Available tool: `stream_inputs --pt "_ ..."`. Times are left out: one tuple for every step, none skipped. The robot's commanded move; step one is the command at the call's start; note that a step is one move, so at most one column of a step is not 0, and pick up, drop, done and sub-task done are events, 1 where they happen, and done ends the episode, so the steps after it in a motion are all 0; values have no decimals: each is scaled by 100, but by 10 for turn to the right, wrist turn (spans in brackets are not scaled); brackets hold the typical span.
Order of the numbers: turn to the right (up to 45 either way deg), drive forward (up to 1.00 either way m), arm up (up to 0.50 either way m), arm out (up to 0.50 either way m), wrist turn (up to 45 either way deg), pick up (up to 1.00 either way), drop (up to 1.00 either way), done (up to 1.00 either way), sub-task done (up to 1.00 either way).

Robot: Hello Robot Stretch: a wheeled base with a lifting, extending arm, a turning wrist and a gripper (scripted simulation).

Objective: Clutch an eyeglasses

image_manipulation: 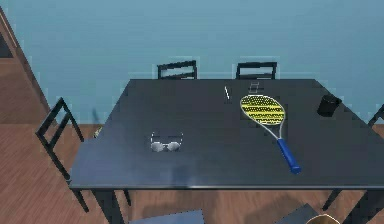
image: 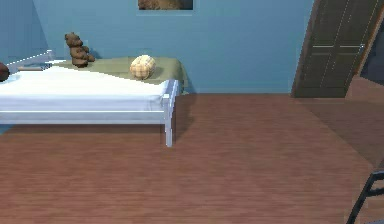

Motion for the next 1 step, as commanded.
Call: stream_inputs --pt "0 0 50 0 0 0 0 0 0"
